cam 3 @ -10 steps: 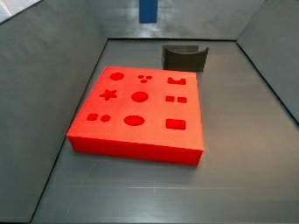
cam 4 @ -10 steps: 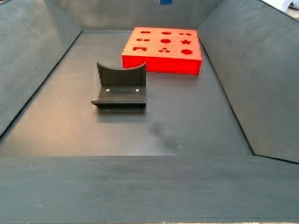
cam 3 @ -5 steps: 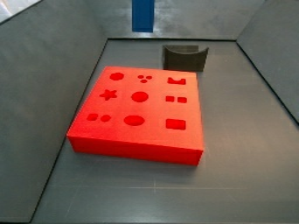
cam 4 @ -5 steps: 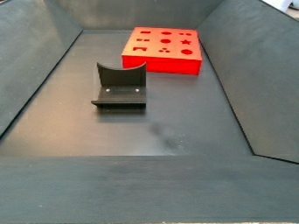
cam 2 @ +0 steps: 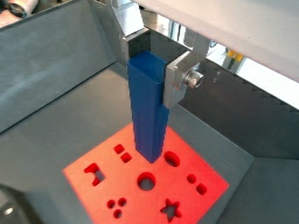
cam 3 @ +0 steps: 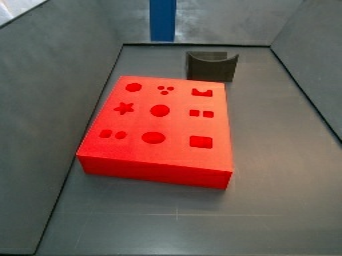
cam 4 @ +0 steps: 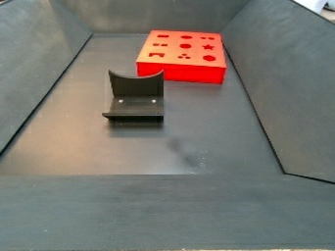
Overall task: Pick up the rectangle object. Move up. Move to above the board. Insert the rectangle object.
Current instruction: Insert the rectangle object.
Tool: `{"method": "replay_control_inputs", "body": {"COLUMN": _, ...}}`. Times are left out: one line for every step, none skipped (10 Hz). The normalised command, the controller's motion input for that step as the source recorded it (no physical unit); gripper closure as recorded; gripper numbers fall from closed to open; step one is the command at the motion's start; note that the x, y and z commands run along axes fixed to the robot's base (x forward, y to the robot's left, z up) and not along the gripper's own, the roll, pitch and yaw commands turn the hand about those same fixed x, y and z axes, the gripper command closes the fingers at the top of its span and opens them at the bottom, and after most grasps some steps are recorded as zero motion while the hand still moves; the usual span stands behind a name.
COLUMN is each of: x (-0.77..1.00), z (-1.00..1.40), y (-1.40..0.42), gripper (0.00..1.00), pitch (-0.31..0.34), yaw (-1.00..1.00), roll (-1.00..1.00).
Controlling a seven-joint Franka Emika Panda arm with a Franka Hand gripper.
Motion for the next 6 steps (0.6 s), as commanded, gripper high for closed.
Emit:
{"method": "replay_control_inputs", "body": {"x": 0.15, "z": -0.58, "y": -0.3, "gripper": 1.0, "pitch": -0.071, "yaw": 0.0, "roll": 0.03}}
{"method": "replay_control_inputs", "body": {"x": 0.27, "z": -0.53, "y": -0.27, "gripper": 1.0, "pitch": -0.067, "yaw": 0.0, "roll": 0.02}}
{"method": "replay_control_inputs", "body": {"x": 0.29, "z": -0.47, "y": -0.26, "gripper": 1.0, "pitch": -0.074, "yaw": 0.0, "roll": 0.03}}
{"method": "replay_control_inputs", "body": {"x": 0.36, "z": -0.42, "y": -0.29, "gripper": 1.0, "pitch": -0.084, "yaw": 0.0, "roll": 0.04}}
{"method": "replay_control_inputs", "body": {"x": 0.58, "z": -0.32, "y": -0.35, "gripper": 1.0, "pitch": -0.076, "yaw": 0.0, "roll": 0.06}}
{"method": "replay_control_inputs", "body": {"x": 0.59, "z": -0.3, "y": -0.37, "gripper": 1.0, "pitch": -0.09, "yaw": -0.05, "roll": 0.07}}
